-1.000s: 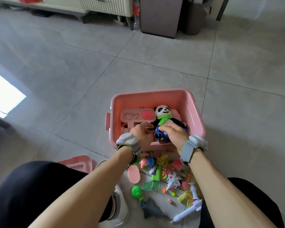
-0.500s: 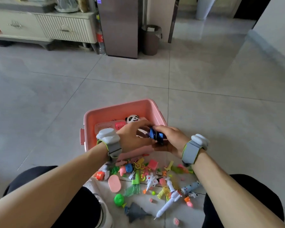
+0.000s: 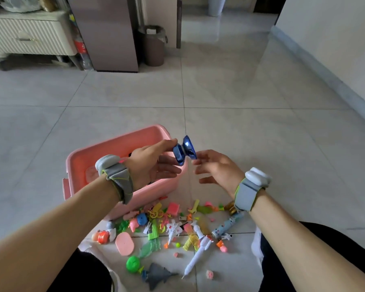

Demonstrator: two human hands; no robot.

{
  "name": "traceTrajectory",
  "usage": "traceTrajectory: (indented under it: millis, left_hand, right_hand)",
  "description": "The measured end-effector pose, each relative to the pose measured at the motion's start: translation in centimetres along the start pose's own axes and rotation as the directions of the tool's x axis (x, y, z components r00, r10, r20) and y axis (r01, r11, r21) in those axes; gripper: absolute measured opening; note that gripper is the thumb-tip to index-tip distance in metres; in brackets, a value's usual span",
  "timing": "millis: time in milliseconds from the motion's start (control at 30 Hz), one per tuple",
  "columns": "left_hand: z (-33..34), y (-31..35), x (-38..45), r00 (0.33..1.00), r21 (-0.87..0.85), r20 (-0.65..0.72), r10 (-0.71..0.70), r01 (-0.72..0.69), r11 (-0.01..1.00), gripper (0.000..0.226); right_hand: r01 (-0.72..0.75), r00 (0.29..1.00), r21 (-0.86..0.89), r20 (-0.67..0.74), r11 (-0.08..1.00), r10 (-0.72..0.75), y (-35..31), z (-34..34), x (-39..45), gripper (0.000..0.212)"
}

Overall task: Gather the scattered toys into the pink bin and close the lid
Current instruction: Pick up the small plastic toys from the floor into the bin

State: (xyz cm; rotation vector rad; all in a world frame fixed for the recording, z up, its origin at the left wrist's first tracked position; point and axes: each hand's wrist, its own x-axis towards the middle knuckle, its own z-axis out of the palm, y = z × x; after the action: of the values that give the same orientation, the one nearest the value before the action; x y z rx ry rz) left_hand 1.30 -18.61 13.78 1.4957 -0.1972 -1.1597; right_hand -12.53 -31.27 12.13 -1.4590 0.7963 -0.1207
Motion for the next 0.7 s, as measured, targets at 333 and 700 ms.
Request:
traceTrajectory:
  millis: [333,700]
  left_hand:
    - [0.4,1.3,0.9,0.993,0.135,0.088,-0.085,0.073,0.988,0.032]
    - [-1.1,2.8,1.7,0.999,0.084,-0.022,-0.046,0.048,0.995,0.036]
  right_hand:
    - [0.235,0.965,-0.162,0.156,0.958,-0.211,0.6,0.2,2.0,0.046]
    - [0.184,0.983,-0.102,0.033,0.978,-0.182,-0.1,-0.3,2.7,0.006]
